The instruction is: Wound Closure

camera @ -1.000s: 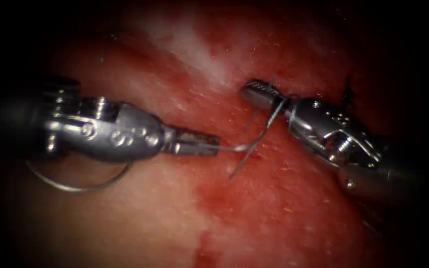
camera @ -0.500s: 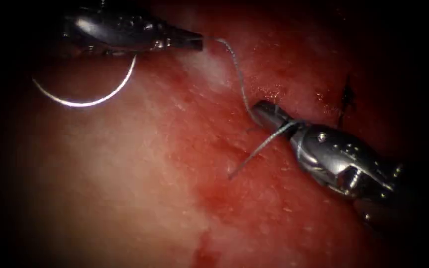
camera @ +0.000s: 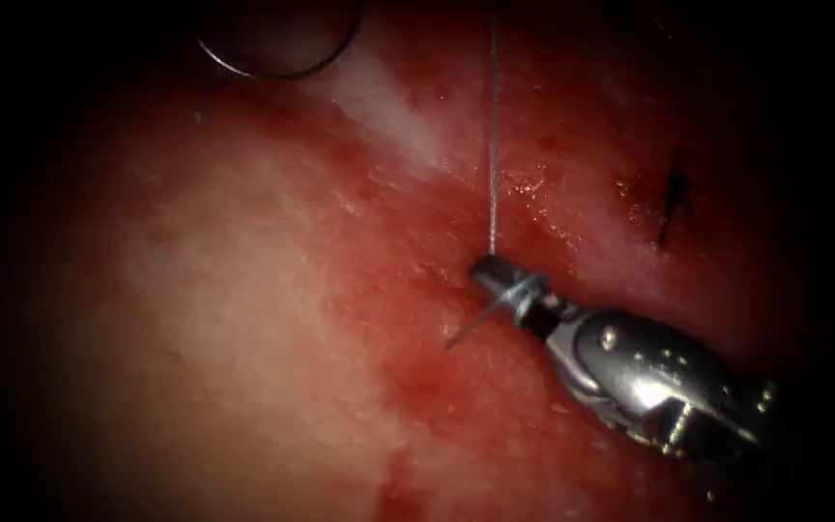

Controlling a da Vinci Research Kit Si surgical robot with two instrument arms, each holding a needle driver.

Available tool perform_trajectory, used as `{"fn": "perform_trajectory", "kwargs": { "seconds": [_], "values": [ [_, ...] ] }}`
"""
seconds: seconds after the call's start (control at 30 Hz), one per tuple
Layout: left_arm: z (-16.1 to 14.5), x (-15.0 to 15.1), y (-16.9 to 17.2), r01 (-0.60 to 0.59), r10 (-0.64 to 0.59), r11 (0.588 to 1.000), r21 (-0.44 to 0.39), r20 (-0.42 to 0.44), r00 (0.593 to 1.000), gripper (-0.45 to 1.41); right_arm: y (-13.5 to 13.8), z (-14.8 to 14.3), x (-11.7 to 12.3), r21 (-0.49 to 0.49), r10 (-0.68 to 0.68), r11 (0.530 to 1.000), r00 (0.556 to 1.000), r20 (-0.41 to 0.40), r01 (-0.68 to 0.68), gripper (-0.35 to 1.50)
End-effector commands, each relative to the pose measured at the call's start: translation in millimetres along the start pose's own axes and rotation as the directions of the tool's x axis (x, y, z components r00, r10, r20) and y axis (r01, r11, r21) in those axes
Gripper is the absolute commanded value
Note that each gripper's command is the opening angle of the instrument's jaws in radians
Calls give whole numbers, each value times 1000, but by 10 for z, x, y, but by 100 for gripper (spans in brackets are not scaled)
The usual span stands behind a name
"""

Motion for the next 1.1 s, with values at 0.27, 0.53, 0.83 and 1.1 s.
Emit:
{"fn": "perform_trajectory", "kwargs": {
  "seconds": [0.27,0.53,0.83,1.1],
  "values": [
    [35,5,-40,16,-17,994,105,1,1000,-45,-30,-16,-5,27,-20,999,1000,-4,20,-35],
    [51,7,-63,22,-22,990,139,3,1000,-45,-42,-24,-7,45,-34,998,999,-8,35,-35],
    [69,10,-72,21,-21,989,148,1,1000,-45,-61,-39,-9,74,-51,996,999,-15,52,-35],
    [81,12,-94,18,-16,982,189,-16,1000,-45,-85,-46,-7,107,-76,991,997,-23,79,-35]
  ]
}}
